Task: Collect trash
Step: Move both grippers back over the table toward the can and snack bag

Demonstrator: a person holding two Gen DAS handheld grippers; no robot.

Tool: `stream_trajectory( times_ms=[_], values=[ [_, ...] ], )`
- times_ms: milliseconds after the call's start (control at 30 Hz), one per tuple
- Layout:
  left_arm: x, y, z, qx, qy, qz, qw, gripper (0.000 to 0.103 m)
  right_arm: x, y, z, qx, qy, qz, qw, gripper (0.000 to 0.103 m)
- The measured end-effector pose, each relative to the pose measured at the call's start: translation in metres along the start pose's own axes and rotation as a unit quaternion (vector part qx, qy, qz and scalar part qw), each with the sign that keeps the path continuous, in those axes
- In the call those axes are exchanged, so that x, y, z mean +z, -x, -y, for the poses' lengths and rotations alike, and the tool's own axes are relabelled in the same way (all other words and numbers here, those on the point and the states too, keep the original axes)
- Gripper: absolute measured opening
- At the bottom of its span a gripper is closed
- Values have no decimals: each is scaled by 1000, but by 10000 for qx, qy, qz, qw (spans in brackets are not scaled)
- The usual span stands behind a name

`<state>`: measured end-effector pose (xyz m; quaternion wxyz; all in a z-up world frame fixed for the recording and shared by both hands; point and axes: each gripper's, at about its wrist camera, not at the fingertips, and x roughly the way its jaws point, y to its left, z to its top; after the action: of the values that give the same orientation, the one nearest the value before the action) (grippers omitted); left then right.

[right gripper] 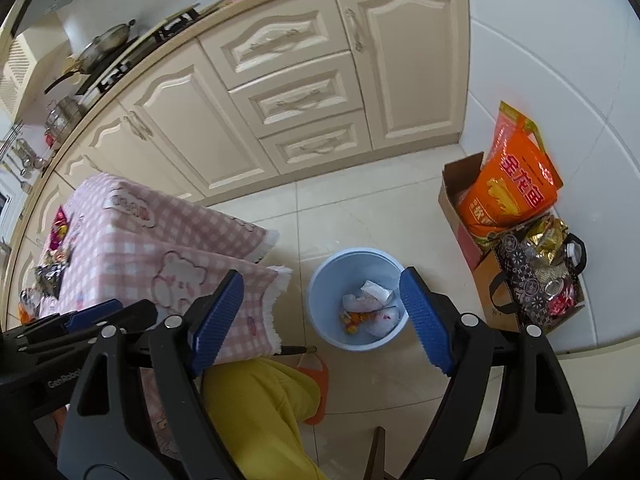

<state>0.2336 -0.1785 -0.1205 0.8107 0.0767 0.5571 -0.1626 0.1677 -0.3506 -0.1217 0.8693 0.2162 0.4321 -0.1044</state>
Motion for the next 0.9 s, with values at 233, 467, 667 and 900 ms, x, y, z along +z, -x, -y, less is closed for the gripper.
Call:
stream_trajectory(
  times_ms=[233, 467, 667, 900],
  values=[
    [-16, 38, -36, -22, 254, 367, 9990, 53, -4, 22, -46, 187, 403, 244, 9987, 79],
    [-33, 73, -90, 202, 723, 731, 9945, 59, -10, 31, -102, 446, 823, 289, 9952, 79],
    [-50, 99, -145, 456, 1276, 941, 9863, 64, -19, 34, -157, 751, 1280, 265, 9886, 81],
    [-77, 118, -225, 754, 2066, 947, 9709, 68, -34, 22, -229, 1156, 1883, 54, 9753, 83]
  ],
)
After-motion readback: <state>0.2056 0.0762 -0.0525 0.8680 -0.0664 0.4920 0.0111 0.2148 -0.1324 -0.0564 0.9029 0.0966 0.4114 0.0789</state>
